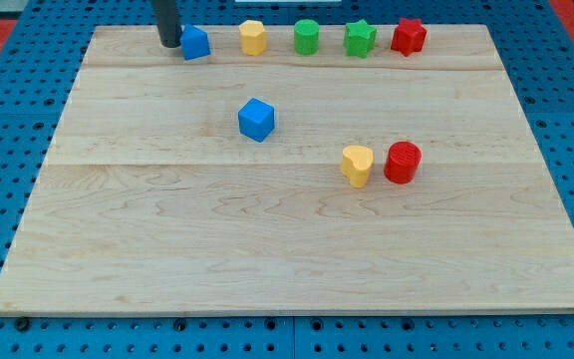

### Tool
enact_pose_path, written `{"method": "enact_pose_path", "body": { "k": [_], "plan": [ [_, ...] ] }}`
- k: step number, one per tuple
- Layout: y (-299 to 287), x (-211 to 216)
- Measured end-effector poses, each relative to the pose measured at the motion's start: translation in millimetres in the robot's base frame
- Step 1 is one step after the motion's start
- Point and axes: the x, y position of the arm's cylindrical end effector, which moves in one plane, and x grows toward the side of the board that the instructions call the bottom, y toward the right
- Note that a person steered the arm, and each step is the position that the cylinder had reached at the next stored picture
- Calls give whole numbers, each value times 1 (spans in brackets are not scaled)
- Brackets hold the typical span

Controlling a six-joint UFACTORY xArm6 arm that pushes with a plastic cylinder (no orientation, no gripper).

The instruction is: Move the blue triangle closer to the yellow hexagon

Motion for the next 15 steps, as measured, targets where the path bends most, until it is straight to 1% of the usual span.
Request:
{"method": "enact_pose_path", "body": {
  "k": [1,2,3,4,6,7,8,9,10,11,12,15],
  "plan": [
    [-25,3],
    [-31,34],
    [-24,25],
    [-22,6],
    [2,-2],
    [1,-23],
    [-42,-3],
    [-50,58],
    [-30,54],
    [-3,28],
    [9,23],
    [10,6]
  ]
}}
